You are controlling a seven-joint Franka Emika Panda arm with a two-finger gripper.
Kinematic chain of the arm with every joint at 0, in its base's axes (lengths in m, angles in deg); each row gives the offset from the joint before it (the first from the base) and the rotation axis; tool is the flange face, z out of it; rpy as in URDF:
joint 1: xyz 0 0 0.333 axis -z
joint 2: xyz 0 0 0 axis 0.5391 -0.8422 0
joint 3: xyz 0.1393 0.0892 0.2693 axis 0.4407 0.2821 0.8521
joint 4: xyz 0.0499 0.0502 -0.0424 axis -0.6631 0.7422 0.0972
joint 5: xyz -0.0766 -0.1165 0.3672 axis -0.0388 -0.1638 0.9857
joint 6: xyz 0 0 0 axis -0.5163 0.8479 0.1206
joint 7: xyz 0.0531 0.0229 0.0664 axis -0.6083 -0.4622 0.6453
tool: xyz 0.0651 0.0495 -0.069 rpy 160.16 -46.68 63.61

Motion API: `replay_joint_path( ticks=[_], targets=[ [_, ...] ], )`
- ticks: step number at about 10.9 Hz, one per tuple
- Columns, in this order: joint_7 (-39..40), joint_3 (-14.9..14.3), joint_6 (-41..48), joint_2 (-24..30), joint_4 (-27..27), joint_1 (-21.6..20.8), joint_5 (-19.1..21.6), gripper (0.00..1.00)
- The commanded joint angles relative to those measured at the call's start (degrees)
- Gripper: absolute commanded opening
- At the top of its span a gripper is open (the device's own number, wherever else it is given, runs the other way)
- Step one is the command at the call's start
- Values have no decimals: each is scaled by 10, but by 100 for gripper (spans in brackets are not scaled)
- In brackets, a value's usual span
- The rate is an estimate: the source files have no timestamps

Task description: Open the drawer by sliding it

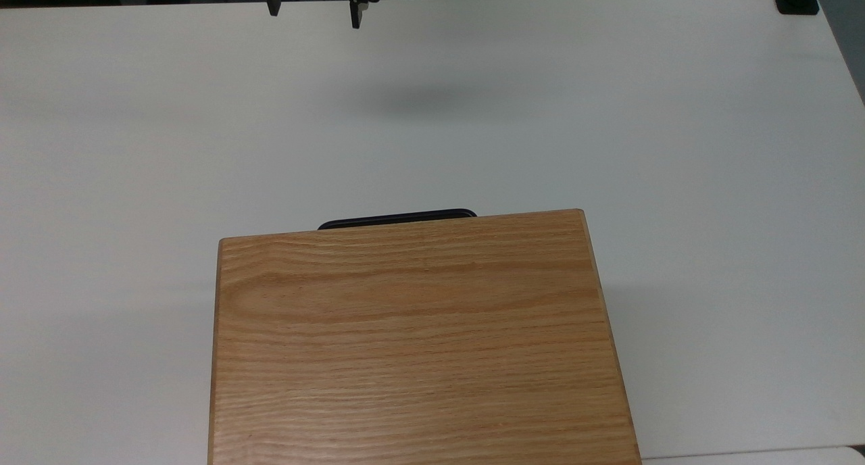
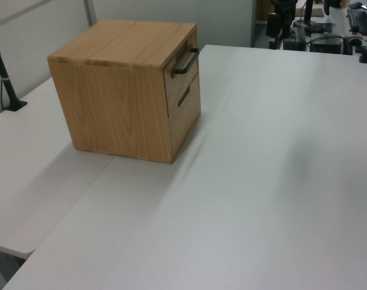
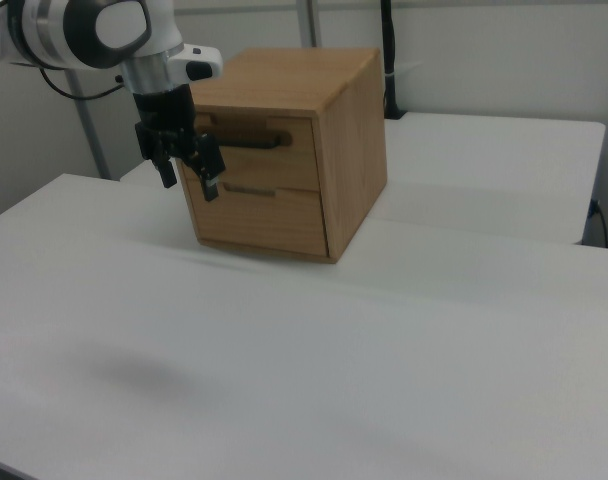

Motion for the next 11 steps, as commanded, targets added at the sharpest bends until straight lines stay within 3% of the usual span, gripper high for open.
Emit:
replay_joint_path(
  ticks=[1,9,11],
  targets=[
    [13,-5,1,5,3,-4,0,100],
    [6,-5,0,3,2,-4,0,100],
    [-28,-5,-3,-2,1,-4,23,100]
  ],
)
